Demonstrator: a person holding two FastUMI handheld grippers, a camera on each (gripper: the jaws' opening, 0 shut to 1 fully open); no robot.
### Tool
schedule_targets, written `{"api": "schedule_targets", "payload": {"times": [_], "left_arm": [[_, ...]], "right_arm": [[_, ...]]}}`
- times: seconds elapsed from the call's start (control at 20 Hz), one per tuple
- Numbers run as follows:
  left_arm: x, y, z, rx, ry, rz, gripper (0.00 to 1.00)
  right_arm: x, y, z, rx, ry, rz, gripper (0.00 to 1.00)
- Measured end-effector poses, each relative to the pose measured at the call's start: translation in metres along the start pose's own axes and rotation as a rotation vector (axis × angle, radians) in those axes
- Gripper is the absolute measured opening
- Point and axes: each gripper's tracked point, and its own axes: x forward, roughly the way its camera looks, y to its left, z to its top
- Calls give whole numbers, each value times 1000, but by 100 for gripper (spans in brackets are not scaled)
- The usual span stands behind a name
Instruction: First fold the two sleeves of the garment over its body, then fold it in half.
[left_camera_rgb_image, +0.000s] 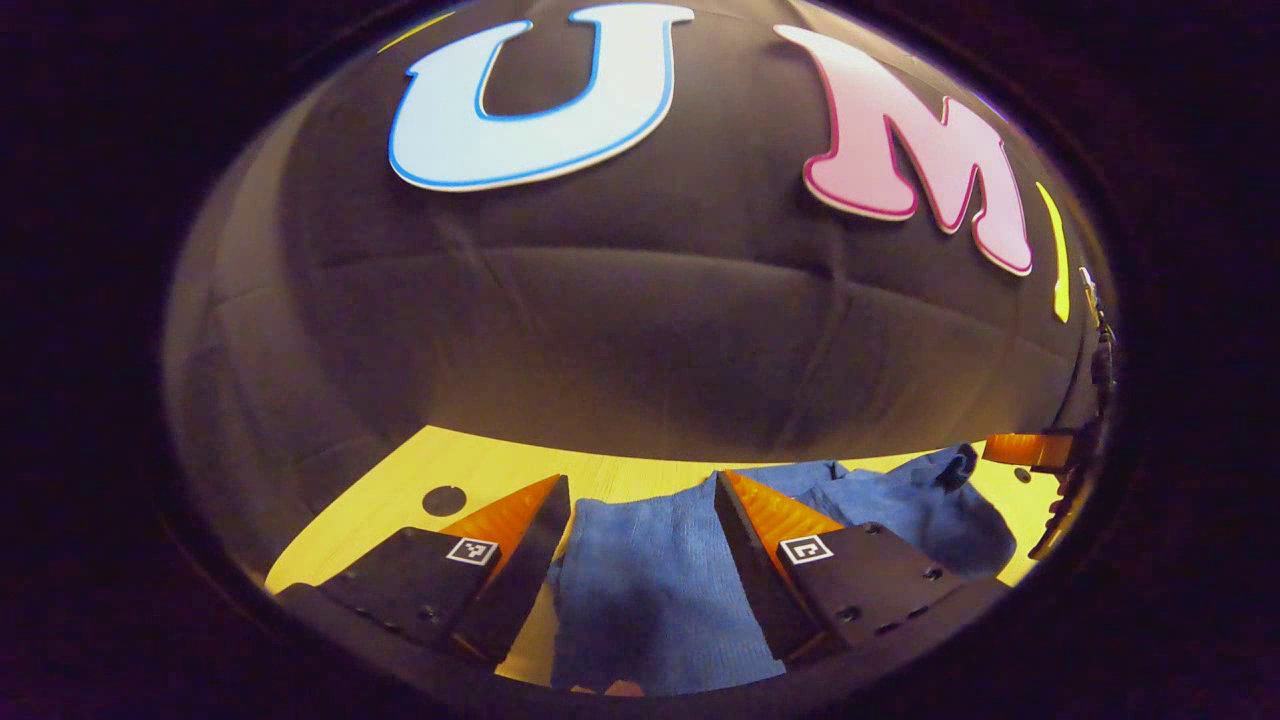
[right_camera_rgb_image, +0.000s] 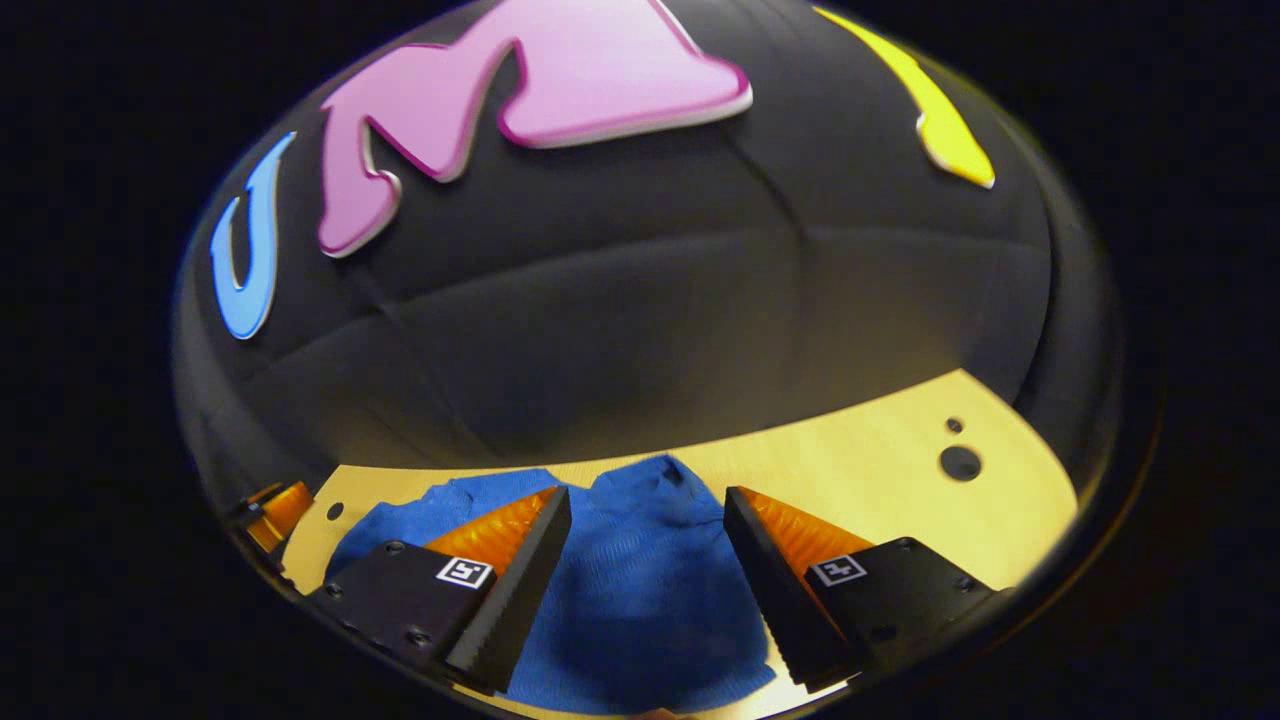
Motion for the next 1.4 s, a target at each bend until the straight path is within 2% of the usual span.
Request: {"api": "schedule_targets", "payload": {"times": [0.2, 0.3, 0.45, 0.55, 0.75, 1.0, 1.2, 1.4], "left_arm": [[-129, -19, 18, -102, -196, -97, 84], [-192, -19, 16, -89, -291, -123, 84], [-275, -8, 15, -16, -430, -51, 81], [-332, -15, 9, 10, -470, -82, 81], [-426, -18, 12, -90, -498, -141, 81], [-488, -19, -6, -135, -496, -132, 81], [-514, -36, -12, -28, -496, -177, 81], [-533, -54, 2, -14, -547, -240, 81]], "right_arm": [[-113, 16, 36, -62, -217, 21, 98], [-168, 25, 39, -106, -276, 36, 97], [-259, 39, 41, -143, -351, 18, 97], [-322, 57, 43, -133, -401, 54, 96], [-403, 74, 57, -161, -486, 76, 96], [-480, 93, 57, -160, -553, 116, 96], [-518, 103, 34, -202, -525, 141, 96], [-531, 115, 17, -212, -480, 183, 98]]}}
